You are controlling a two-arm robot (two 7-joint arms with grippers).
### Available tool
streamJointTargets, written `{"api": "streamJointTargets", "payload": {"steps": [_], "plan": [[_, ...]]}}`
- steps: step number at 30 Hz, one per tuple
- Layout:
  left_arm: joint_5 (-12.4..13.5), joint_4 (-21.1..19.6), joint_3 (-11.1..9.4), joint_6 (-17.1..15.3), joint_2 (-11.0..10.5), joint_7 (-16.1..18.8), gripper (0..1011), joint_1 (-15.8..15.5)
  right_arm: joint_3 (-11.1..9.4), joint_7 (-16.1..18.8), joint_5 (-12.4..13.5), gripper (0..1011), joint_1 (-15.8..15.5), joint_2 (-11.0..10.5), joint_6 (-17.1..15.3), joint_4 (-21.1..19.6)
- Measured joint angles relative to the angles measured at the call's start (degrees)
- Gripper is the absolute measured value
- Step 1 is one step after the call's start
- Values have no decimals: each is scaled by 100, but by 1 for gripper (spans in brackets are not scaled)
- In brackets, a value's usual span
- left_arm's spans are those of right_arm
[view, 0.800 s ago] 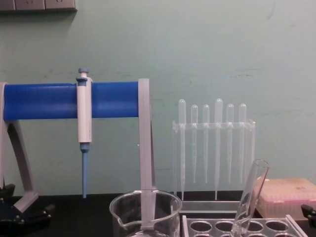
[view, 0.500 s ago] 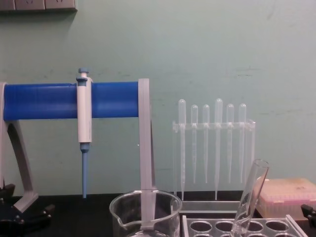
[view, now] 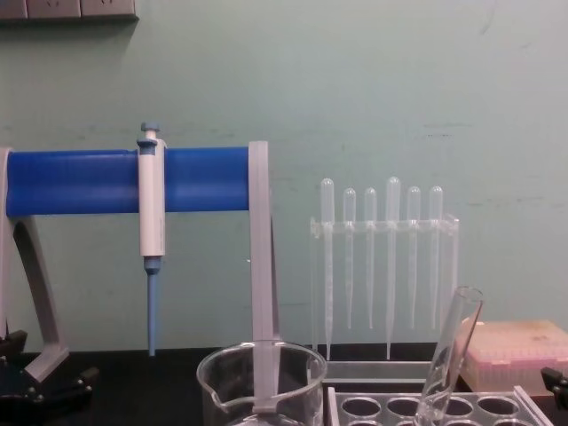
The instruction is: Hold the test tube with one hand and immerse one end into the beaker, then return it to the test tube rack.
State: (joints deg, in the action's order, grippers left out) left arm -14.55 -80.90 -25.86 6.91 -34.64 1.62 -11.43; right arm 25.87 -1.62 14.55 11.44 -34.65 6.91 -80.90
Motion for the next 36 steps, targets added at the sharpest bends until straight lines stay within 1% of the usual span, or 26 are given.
{"api": "streamJointTargets", "payload": {"steps": [11,14,18,19,21,23,24,27,28,29,30,31,32,33,34,36], "plan": [[0,0,0,0,0,0,1000,0,-1,0,0,1002,0,0,0,0],[0,0,0,0,0,0,1000,0,-65,37,7,1002,-35,-21,5,-102],[0,0,0,0,0,0,1000,0,-213,158,100,1002,-172,-115,22,-410],[0,0,0,0,0,0,1000,0,-255,190,143,1002,-219,-144,22,-493],[0,0,0,0,0,0,1000,0,-472,395,410,1002,-470,-299,19,-906],[0,0,0,0,0,0,1000,0,-563,489,541,1002,-593,-365,28,-1063],[0,0,0,0,0,0,1000,0,-660,601,676,1002,-736,-441,60,-1222],[0,0,0,0,0,0,1000,0,-783,797,867,1002,-933,-553,128,-1414],[0,0,0,0,0,0,1000,0,-845,945,996,1002,-1053,-622,188,-1511],[0,0,0,0,0,0,1000,0,-880,1025,1055,1002,-1119,-659,221,-1559],[0,0,0,0,0,0,1000,0,-937,1196,1178,1002,-1240,-723,299,-1646],[0,0,0,0,0,0,1000,0,-956,1290,1236,1002,-1296,-751,342,-1682],[0,0,0,0,0,0,1000,0,-978,1467,1326,1002,-1394,-804,419,-1744],[0,0,0,0,0,0,1000,0,-978,1467,1326,1002,-1394,-804,419,-1744],[0,0,0,0,0,0,1000,0,-987,1639,1400,1002,-1469,-839,493,-1795],[0,0,0,0,0,0,1000,0,-985,1783,1451,1002,-1519,-858,551,-1827]]}}
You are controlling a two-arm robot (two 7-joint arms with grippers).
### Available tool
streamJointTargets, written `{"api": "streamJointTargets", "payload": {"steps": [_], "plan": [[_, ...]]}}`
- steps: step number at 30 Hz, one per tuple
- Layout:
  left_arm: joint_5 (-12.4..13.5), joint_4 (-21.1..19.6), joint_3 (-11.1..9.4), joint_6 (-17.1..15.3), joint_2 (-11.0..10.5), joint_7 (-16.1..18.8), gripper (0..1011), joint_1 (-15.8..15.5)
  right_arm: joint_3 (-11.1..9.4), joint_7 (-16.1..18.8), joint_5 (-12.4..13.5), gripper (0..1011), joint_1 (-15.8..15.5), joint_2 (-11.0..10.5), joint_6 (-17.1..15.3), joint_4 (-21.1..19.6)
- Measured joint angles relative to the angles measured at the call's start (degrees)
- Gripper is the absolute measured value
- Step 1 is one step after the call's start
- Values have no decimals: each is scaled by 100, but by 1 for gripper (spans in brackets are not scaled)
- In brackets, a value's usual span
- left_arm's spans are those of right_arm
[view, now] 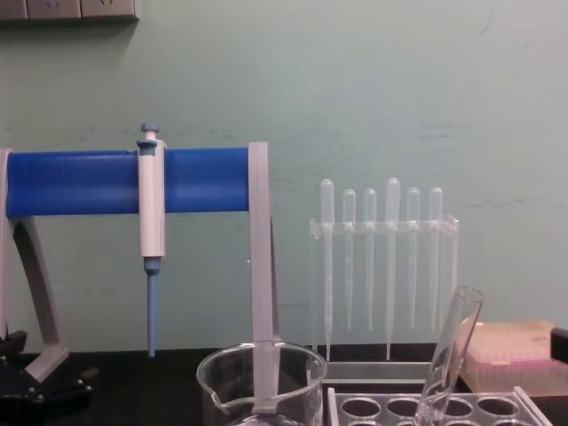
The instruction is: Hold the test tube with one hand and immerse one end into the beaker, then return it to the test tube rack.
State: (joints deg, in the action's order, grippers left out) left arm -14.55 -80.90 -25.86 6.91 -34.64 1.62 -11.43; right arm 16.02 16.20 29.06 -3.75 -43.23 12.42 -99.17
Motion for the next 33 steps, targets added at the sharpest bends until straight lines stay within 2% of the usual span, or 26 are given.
{"api": "streamJointTargets", "payload": {"steps": [6,11,16,19,25,33], "plan": [[0,0,0,0,0,0,1000,0,107,638,198,1002,-78,30,174,-71],[0,0,0,0,0,0,1000,0,168,900,330,1002,-64,112,134,-112],[0,0,0,0,0,0,1000,0,213,1035,472,1002,-9,266,-54,-124],[0,0,0,0,0,0,1000,0,269,1033,426,1002,65,378,-180,-114],[0,0,0,0,0,0,1000,0,407,927,117,1002,310,636,-408,27],[0,0,0,0,0,0,1000,0,459,875,-61,1002,559,894,-622,193]]}}
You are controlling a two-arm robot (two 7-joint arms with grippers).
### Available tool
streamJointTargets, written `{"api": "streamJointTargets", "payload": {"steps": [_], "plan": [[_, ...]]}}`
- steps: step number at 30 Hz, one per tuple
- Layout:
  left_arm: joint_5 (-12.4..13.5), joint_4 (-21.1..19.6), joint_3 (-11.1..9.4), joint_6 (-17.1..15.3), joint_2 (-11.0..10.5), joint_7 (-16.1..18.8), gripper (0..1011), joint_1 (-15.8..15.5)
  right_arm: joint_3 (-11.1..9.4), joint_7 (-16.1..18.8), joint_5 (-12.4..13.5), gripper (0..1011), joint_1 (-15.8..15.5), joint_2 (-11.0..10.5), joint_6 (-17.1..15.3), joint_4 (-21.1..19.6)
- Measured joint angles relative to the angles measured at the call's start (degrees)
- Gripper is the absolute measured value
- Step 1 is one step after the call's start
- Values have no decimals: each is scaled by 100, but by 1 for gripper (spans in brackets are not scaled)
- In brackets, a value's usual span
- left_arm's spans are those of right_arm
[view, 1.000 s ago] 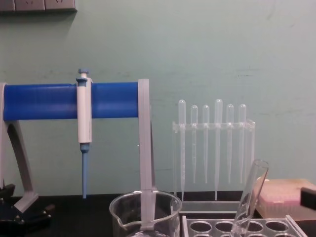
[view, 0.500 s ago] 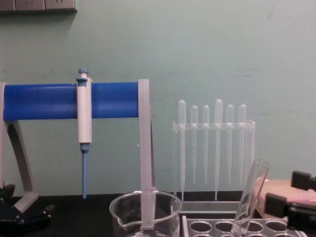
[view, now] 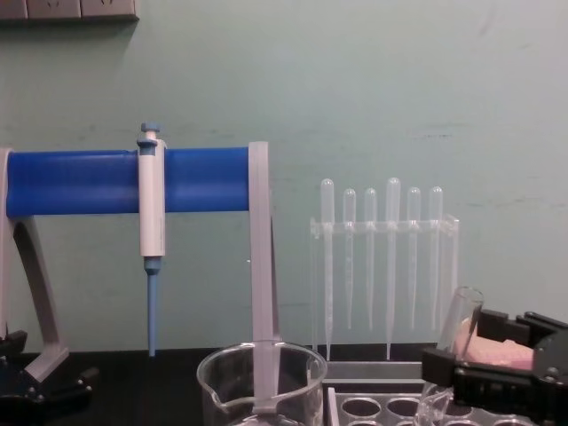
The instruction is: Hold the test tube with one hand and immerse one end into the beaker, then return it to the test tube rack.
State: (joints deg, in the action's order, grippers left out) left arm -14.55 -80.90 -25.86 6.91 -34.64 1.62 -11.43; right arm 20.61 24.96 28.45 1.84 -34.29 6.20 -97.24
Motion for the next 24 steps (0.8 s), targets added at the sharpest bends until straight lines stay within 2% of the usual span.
{"api": "streamJointTargets", "payload": {"steps": [9,18,24], "plan": [[0,0,0,0,0,0,1000,0,33,-24,-231,1002,173,221,-155,153],[0,0,0,0,0,0,1000,0,31,-26,-224,1002,161,205,-152,149],[0,0,0,0,0,0,1000,0,28,-25,-211,883,152,195,-141,141]]}}
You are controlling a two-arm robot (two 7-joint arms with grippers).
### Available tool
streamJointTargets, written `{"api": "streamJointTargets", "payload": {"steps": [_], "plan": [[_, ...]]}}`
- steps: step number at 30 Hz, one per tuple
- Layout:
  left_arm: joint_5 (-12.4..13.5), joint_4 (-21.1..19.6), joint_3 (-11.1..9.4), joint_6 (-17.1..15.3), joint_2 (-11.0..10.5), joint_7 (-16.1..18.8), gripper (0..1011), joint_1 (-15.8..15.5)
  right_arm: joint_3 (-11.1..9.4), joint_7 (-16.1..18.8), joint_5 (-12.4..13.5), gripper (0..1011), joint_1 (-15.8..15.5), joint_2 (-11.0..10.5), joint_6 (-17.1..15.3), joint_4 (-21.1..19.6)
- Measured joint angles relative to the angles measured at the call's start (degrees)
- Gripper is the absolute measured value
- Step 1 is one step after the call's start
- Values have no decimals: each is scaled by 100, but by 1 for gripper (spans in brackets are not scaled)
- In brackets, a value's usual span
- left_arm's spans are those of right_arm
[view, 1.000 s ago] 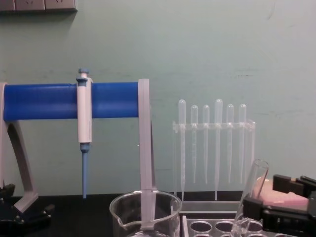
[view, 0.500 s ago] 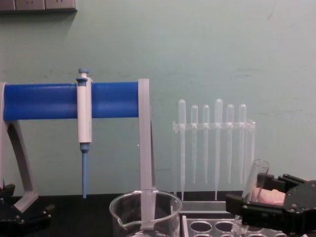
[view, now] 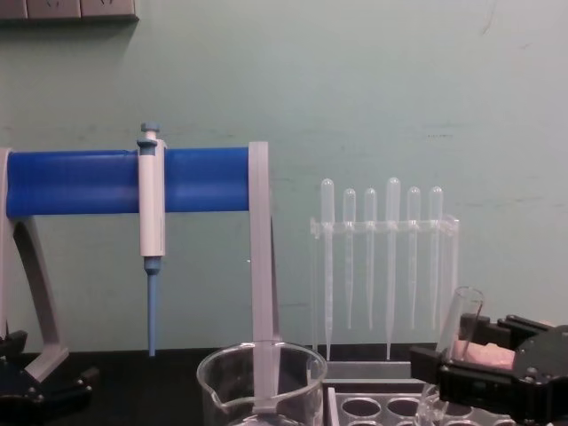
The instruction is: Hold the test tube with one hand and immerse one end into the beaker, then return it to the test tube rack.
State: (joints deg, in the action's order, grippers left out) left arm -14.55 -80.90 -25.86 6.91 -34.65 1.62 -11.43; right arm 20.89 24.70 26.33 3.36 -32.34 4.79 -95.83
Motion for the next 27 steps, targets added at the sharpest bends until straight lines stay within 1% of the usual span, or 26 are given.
{"api": "streamJointTargets", "payload": {"steps": [1,3,5,6,9,10,11,12,13,14,16,17,19,20,23,27], "plan": [[0,0,0,0,0,0,1000,0,0,0,1,866,-1,-1,1,-1],[0,0,0,0,0,0,1000,0,-2,0,8,798,-3,-4,4,-3],[0,0,0,0,0,0,1000,0,-3,0,13,760,-5,-7,8,-5],[0,0,0,0,0,0,1000,0,-4,0,15,707,-6,-9,11,-6],[0,0,0,0,0,0,1000,0,-5,1,17,627,-7,-10,14,-8],[0,0,0,0,0,0,1000,0,-7,1,18,567,-8,-11,15,-8],[0,0,0,0,0,0,1000,0,-7,1,18,567,-8,-11,15,-8],[0,0,0,0,0,0,1000,0,-7,1,19,526,-9,-12,16,-10],[0,0,0,0,0,0,1000,0,-7,1,19,508,-9,-12,16,-10],[0,0,0,0,0,0,1000,0,-7,2,20,449,-10,-13,17,-11],[0,0,0,0,0,0,1000,0,-7,2,21,403,-11,-13,17,-12],[0,0,0,0,0,0,1000,0,-7,2,22,342,-12,-14,18,-13],[0,0,0,0,0,0,1000,0,-7,3,23,303,-13,-14,19,-13],[0,0,0,0,0,0,1000,0,-7,3,24,253,-13,-15,21,-14],[0,0,0,0,0,0,1000,0,-8,3,25,222,-14,-16,22,-14],[0,0,0,0,0,0,1000,0,-7,4,28,223,-15,-18,24,-14]]}}
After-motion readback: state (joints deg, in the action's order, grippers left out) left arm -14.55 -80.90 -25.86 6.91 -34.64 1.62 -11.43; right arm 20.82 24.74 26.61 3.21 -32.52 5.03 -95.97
